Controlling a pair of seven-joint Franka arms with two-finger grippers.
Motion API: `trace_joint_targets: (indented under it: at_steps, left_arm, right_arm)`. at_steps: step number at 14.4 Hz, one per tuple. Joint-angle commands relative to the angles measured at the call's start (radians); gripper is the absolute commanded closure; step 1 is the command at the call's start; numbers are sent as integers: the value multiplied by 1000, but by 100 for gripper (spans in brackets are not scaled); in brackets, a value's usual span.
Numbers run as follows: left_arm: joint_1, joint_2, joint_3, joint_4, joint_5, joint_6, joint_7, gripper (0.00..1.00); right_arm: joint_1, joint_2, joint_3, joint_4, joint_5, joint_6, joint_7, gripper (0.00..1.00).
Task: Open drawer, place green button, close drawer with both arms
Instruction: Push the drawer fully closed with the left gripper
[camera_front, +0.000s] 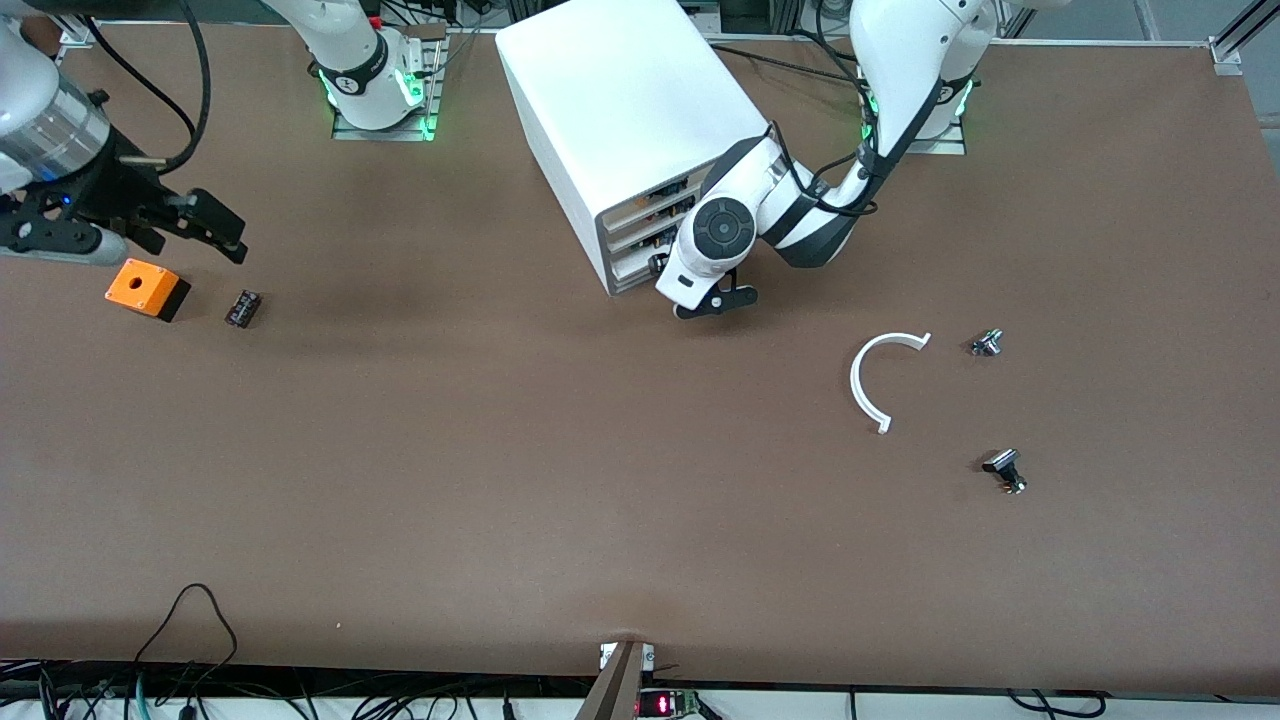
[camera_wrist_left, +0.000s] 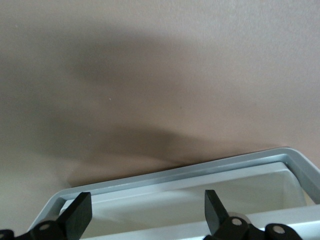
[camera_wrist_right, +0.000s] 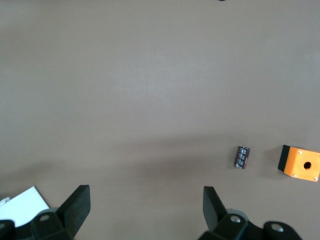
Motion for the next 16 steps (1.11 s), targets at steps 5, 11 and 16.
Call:
trace_joint_targets:
  at_steps: [5,11,16]
  left_arm:
    - [-13,-7,-10,-9,-24,-8,-3,1]
    - [73,-30,2,108,-7,-133,44,0]
    - [212,-30,-3,326,101,-431,176,0]
  right_arm:
    - [-11,1,4,97,-1,-69,-34,0]
    - [-11,4,4,109,0,-69,-49,0]
    - [-11,7,5,111,8,-69,-54,0]
